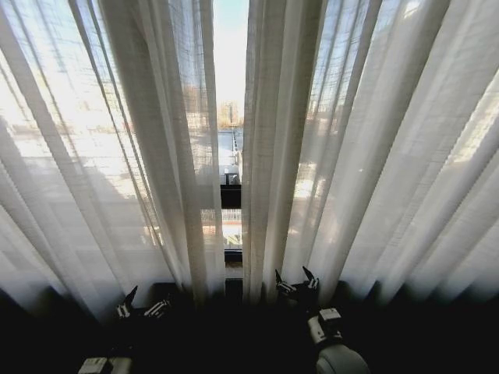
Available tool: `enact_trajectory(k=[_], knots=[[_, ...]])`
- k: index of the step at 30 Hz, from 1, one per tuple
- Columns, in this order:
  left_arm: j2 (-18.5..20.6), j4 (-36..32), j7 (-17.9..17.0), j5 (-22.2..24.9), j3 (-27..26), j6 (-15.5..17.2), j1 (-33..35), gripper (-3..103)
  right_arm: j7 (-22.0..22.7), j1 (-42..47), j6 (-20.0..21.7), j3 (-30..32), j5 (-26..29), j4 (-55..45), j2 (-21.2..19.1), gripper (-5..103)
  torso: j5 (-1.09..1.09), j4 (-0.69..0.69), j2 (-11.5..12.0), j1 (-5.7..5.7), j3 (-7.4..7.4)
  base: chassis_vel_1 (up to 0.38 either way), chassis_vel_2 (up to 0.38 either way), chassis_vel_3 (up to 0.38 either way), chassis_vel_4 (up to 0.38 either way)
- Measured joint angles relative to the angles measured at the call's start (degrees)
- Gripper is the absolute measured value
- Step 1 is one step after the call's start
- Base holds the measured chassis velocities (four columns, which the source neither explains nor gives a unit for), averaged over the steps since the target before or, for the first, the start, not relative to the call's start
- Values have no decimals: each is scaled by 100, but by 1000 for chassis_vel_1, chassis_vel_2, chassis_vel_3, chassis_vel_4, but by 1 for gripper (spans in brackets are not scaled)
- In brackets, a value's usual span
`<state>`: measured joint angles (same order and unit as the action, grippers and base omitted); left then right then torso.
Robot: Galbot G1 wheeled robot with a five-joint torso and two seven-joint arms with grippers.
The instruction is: Open the curtains by pulling them apart, changing their state from closed to fully open.
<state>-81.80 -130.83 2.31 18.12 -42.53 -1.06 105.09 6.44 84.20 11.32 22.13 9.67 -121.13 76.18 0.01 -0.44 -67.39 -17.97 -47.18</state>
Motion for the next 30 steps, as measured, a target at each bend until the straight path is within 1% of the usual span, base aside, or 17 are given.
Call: enact_trajectory(k=[3, 6, 7, 9, 11, 14, 15, 19, 23, 26, 30], knots=[[-37, -52, -8, 4, -57, 29, -9, 100, 9, -658, 174, -194, 370, 509, -92, 100, 0, 1, 0, -1, 0, 0, 0, 0, 0], [-62, -61, -11, -29, -66, 30, -9, 100, 15, -904, 208, -281, 442, 718, -105, 100, 1, 1, 0, 0, 0, 0, 0, 0, 0], [-92, -67, -19, -101, -73, 30, -4, 100, 18, -1202, 226, -390, 486, 939, -101, 100, 1, 0, 0, -1, -1, 0, 0, 0, 0], [-120, -80, -22, -150, -70, 30, 19, 100, 26, -1548, 270, -519, 590, 1154, -75, 100, 0, 1, 1, -1, -1, 0, 0, 0, 0], [-127, -88, -22, -164, -67, 30, 27, 100, 31, -1663, 296, -567, 641, 1227, -57, 100, 0, 0, 1, -1, -1, 0, 0, 0, 0], [-174, -143, -25, -263, -50, 30, 65, 100, 91, -2331, 424, -795, 874, 1648, 92, 100, 0, 1, 1, -2, -1, 0, 0, 0, 0], [-174, -143, -25, -263, -50, 30, 65, 100, 91, -2331, 424, -795, 874, 1648, 92, 100, 0, 1, 1, -2, -1, 0, 0, 0, 0], [-229, -152, -27, -309, -78, 34, 31, 100, 149, -2871, 485, -905, 964, 2131, 248, 100, 0, 0, 1, -2, -1, 0, 0, 0, 0], [-270, -188, -30, -320, -100, 54, 22, 100, 151, -3214, 485, -903, 965, 2494, 338, 100, -1, 1, 1, -2, -1, 0, 0, 0, 0], [-270, -234, -32, -340, -107, 59, 36, 100, 150, -3582, 462, -829, 944, 2918, 490, 100, 0, 1, 1, -2, -1, 0, 0, 0, 0], [-255, -246, -32, -347, -94, 61, 19, 100, 151, -3703, 451, -810, 930, 3014, 565, 100, 0, 0, 1, -2, -1, 0, 0, 0, 0]])
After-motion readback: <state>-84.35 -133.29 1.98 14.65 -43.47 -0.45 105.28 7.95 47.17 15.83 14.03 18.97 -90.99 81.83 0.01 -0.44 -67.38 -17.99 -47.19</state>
